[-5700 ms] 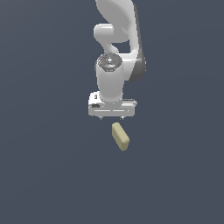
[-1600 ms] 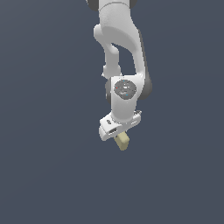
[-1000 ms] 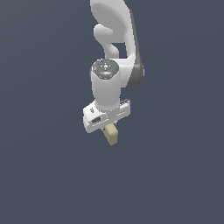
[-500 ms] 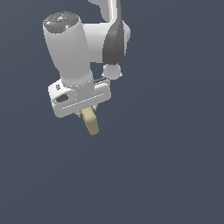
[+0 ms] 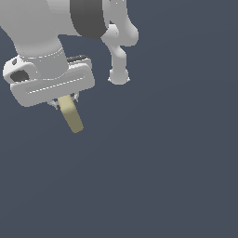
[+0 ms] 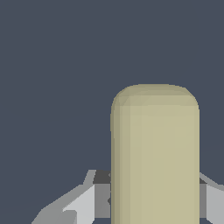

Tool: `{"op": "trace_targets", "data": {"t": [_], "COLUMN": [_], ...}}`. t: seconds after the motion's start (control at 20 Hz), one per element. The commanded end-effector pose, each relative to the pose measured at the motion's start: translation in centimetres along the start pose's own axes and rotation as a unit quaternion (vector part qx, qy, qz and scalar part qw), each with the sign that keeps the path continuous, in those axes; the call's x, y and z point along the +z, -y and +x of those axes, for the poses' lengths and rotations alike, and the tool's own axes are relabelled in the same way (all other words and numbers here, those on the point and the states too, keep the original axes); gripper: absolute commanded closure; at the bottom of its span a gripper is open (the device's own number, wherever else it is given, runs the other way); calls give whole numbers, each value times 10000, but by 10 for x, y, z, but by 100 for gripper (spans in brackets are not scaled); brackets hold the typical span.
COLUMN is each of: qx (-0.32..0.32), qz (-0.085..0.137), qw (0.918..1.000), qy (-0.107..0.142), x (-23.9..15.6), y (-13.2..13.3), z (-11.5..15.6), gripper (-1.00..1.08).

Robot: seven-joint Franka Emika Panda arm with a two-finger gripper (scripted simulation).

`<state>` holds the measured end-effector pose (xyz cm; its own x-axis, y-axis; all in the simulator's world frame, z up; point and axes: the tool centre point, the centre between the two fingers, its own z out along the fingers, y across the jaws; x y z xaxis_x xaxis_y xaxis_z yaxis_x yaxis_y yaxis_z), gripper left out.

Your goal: Pick up the object and move it to a goal position.

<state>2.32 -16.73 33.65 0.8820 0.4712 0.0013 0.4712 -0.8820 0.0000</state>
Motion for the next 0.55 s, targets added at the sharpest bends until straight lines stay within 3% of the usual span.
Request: {"op": "trace_targets", "data": {"t": [0.0,0.5], "qx": [-7,-6], "qz": [3,1], "qw": [10000,10000], "qy": [4,6], "x": [-12,-29], "y": [-9,-23], "z": [-5,-10], "gripper": [108,108]}}
